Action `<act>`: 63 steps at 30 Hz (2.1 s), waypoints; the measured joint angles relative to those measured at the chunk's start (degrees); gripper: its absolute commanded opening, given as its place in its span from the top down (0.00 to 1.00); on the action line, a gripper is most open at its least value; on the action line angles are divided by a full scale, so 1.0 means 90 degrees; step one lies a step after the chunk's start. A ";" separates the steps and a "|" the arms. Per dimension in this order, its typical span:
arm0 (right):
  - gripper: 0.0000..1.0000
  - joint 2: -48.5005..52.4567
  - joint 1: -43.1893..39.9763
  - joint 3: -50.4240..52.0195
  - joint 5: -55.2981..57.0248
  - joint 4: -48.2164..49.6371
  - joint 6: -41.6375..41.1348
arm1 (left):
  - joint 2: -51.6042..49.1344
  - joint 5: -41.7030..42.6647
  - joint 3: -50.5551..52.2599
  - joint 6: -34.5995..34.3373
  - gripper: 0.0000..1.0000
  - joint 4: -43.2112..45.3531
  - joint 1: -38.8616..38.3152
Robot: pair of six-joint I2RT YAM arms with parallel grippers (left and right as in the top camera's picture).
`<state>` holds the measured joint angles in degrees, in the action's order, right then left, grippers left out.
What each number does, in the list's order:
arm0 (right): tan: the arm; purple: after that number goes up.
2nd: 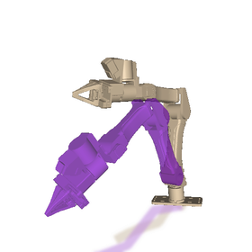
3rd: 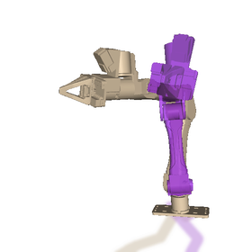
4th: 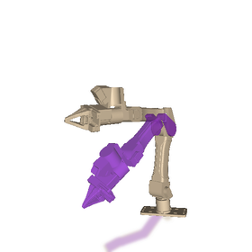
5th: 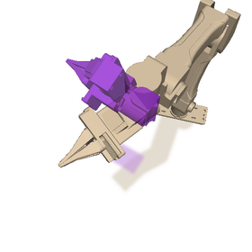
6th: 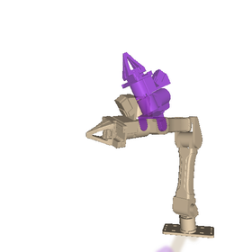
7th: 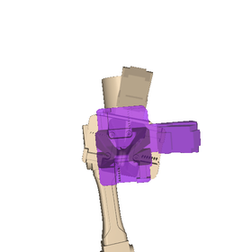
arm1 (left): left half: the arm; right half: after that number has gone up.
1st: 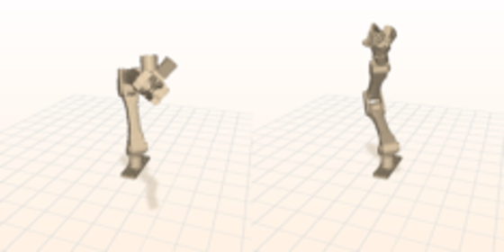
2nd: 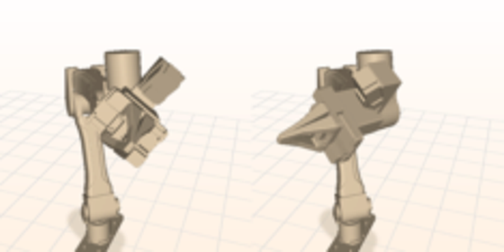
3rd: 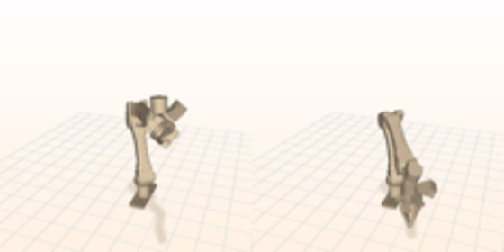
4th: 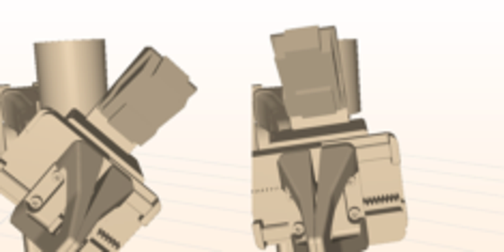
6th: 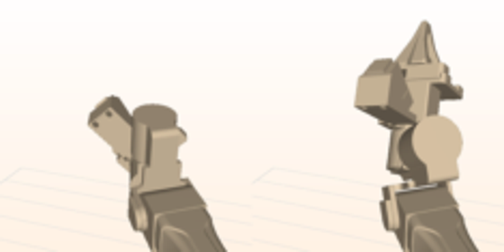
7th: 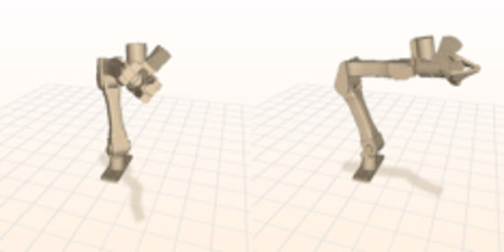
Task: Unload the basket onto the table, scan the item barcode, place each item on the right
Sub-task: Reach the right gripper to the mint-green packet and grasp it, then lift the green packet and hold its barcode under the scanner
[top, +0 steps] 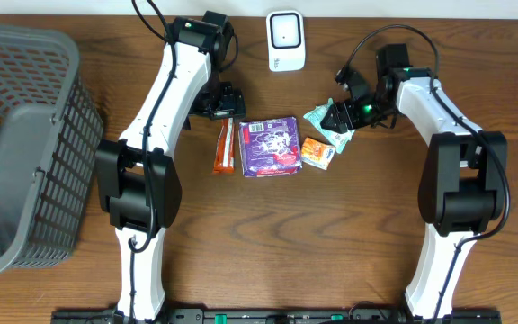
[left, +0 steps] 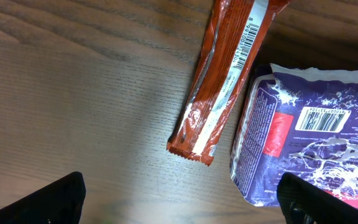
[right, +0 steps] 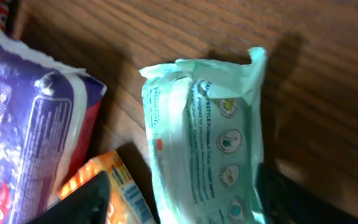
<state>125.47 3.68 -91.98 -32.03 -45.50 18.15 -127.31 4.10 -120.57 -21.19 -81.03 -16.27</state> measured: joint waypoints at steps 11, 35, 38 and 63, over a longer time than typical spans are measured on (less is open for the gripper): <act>0.99 0.0185 -0.0029 -0.0049 -0.0160 -0.0153 0.0180 | 0.0000 0.0000 0.0000 0.0000 0.02 0.0002 0.0000; 0.98 -0.0478 0.0993 0.0121 0.7851 -0.0330 -0.3228 | 0.0000 0.0002 0.0000 0.0000 0.02 0.0002 0.0000; 0.96 -0.0231 0.1202 0.0488 0.8233 -0.0165 -0.3298 | 0.0000 0.0000 0.0000 0.0000 0.02 0.0002 0.0000; 0.20 -0.0041 0.1433 -0.2803 0.5438 -0.2552 -0.2849 | 0.0000 0.0000 0.0000 0.0000 0.02 0.0002 0.0000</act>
<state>125.10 16.58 -117.21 16.91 -68.47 -7.49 -127.31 4.10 -120.57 -21.19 -81.01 -16.27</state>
